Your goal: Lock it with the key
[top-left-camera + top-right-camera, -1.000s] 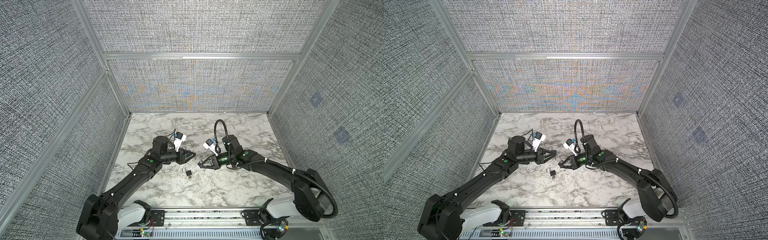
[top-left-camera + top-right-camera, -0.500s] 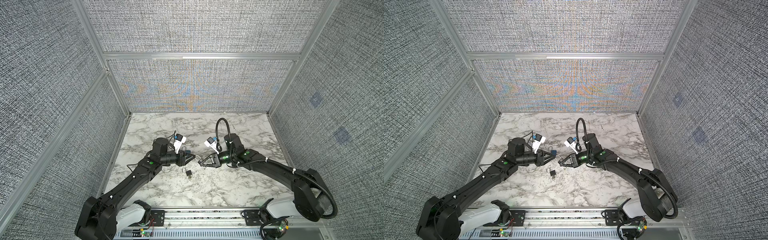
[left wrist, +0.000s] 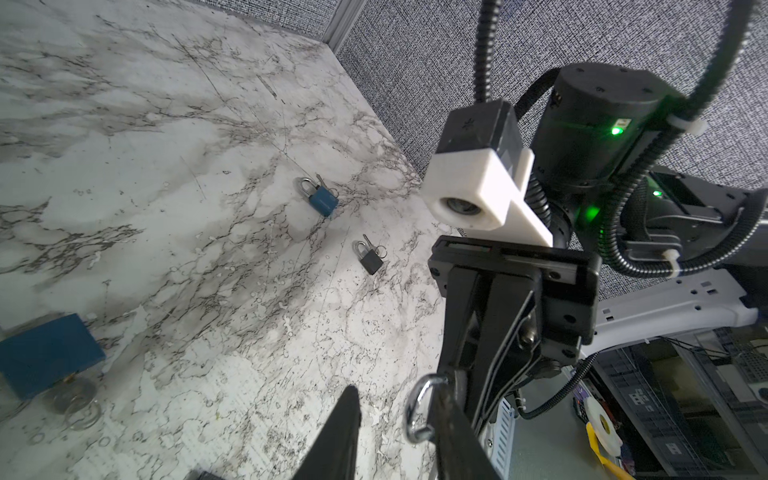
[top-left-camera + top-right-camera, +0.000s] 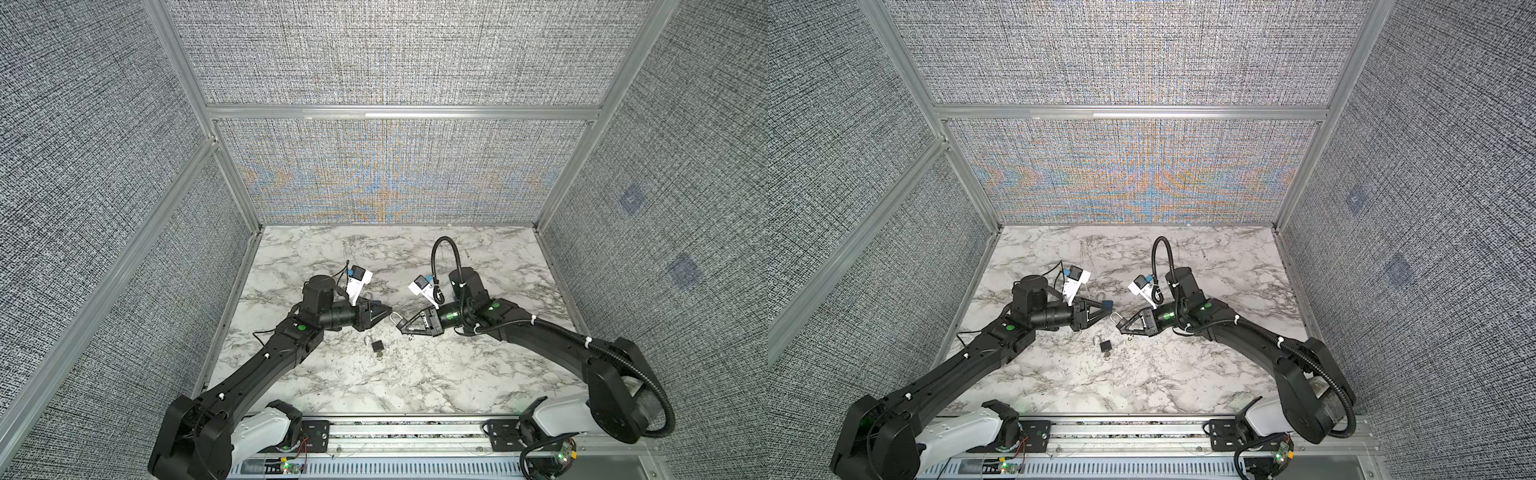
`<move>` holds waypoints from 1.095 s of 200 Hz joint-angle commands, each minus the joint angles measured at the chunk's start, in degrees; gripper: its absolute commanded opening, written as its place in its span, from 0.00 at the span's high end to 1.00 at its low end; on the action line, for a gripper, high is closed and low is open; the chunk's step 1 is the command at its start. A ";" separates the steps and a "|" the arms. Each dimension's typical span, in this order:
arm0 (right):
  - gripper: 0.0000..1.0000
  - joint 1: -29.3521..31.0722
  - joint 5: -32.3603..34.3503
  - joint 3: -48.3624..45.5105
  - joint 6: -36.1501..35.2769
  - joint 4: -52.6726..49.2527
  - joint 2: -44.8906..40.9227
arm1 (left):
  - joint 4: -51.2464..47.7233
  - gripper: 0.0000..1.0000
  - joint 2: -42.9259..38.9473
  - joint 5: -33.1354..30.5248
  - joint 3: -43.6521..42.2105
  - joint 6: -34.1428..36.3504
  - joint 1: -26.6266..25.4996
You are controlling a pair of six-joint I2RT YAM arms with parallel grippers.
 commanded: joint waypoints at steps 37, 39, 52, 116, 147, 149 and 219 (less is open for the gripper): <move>1.00 0.01 -2.50 0.14 0.74 2.25 0.62 | 2.97 0.69 0.81 3.81 0.04 -0.49 -0.05; 1.00 -0.05 -2.49 0.14 0.74 2.31 0.64 | 2.98 0.69 0.86 3.81 0.04 -0.49 -0.08; 1.00 0.02 -2.54 0.23 0.82 2.33 0.73 | 2.99 0.70 1.01 3.90 0.01 -0.49 -0.11; 1.00 -0.01 -2.84 0.29 1.39 2.77 0.52 | 2.95 0.70 1.86 3.63 -0.30 -0.40 -0.48; 1.00 0.01 -2.84 0.27 1.61 3.08 0.54 | 2.78 0.72 2.22 4.05 -0.14 -0.31 -0.81; 1.00 0.02 -2.80 0.28 1.55 3.09 0.54 | 2.76 0.72 2.31 4.13 -0.16 -0.31 -0.77; 1.00 -0.07 -2.84 0.49 1.93 3.53 0.93 | 2.39 0.79 2.14 3.20 -0.60 -0.14 -1.06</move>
